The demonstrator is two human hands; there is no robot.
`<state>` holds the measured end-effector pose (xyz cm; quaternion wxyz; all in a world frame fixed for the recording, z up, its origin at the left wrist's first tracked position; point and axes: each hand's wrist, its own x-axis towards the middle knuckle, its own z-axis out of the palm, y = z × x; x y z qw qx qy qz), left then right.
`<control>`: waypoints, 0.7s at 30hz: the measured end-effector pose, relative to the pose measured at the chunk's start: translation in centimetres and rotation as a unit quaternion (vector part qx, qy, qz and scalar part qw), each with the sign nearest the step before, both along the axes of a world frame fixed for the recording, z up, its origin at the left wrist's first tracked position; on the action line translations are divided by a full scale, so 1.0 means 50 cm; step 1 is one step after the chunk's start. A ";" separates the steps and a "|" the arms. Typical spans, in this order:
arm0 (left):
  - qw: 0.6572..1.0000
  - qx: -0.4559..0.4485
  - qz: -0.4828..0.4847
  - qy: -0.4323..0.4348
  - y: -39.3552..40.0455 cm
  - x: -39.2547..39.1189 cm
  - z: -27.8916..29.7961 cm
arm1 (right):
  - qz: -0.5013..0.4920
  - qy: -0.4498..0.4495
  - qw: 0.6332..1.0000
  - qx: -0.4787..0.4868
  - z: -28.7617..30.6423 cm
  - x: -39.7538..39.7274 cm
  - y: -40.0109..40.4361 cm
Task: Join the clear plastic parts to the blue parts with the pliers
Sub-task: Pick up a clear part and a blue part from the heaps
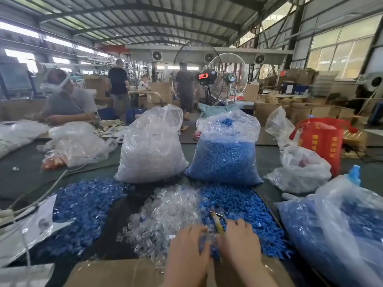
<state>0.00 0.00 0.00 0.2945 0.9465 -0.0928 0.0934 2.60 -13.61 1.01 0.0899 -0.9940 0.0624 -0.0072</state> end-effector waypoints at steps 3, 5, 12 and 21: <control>0.997 0.017 0.059 -0.039 0.006 0.084 -0.003 | -0.038 0.005 0.999 -0.024 -0.014 0.040 0.007; 0.996 0.034 0.076 -0.041 0.014 0.129 -0.002 | -0.039 0.010 0.999 -0.023 -0.016 0.060 0.011; 0.989 0.113 0.091 0.015 0.035 0.224 -0.013 | -0.041 0.019 0.999 -0.021 -0.025 0.103 0.005; 0.988 0.108 0.113 0.011 0.043 0.251 -0.041 | -0.090 -0.089 0.990 0.067 -0.033 0.142 0.014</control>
